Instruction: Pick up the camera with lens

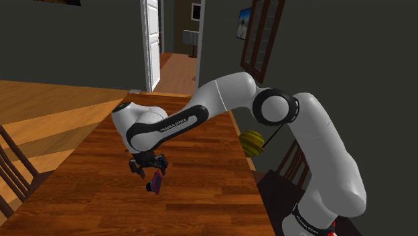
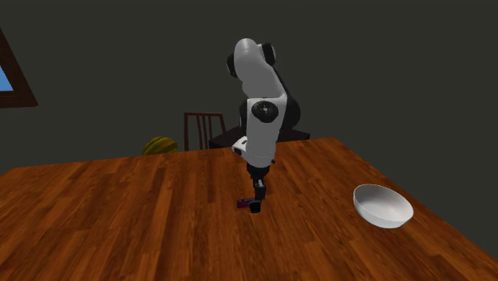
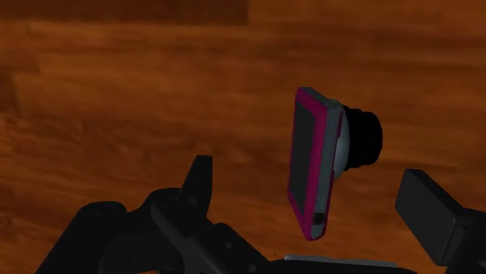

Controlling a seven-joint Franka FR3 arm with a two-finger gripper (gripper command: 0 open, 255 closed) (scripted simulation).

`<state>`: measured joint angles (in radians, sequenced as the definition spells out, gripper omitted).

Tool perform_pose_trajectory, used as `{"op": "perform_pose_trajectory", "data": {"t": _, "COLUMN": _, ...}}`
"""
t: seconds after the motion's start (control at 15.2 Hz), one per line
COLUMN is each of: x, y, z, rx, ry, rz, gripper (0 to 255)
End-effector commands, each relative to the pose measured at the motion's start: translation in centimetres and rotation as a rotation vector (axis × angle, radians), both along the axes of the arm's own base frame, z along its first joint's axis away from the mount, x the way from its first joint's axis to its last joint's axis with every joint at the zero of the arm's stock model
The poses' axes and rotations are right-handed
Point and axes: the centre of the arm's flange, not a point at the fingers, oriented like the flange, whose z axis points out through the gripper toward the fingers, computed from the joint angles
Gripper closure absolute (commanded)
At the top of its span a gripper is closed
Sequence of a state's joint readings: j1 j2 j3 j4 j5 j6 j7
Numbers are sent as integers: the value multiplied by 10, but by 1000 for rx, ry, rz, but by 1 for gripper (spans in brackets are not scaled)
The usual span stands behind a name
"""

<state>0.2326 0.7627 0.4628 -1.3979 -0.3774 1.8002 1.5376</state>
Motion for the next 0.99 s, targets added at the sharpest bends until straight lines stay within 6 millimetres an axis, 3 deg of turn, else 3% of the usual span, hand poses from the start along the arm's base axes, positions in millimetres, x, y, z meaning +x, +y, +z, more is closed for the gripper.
{"op": "perform_pose_trajectory", "data": {"t": 0.0, "x": 15, "y": 7, "z": -27, "rx": -18, "ry": 19, "rz": -31, "gripper": 0}}
{"op": "perform_pose_trajectory", "data": {"t": 0.53, "x": 17, "y": 8, "z": -70, "rx": -20, "ry": 21, "rz": -35, "gripper": 0}}
{"op": "perform_pose_trajectory", "data": {"t": 0.66, "x": 17, "y": 8, "z": -70, "rx": -20, "ry": 21, "rz": -35, "gripper": 0}}
{"op": "perform_pose_trajectory", "data": {"t": 0.73, "x": 17, "y": 8, "z": -70, "rx": -20, "ry": 21, "rz": -35, "gripper": 255}}
{"op": "perform_pose_trajectory", "data": {"t": 0.92, "x": 17, "y": 8, "z": -70, "rx": -20, "ry": 21, "rz": -35, "gripper": 255}}
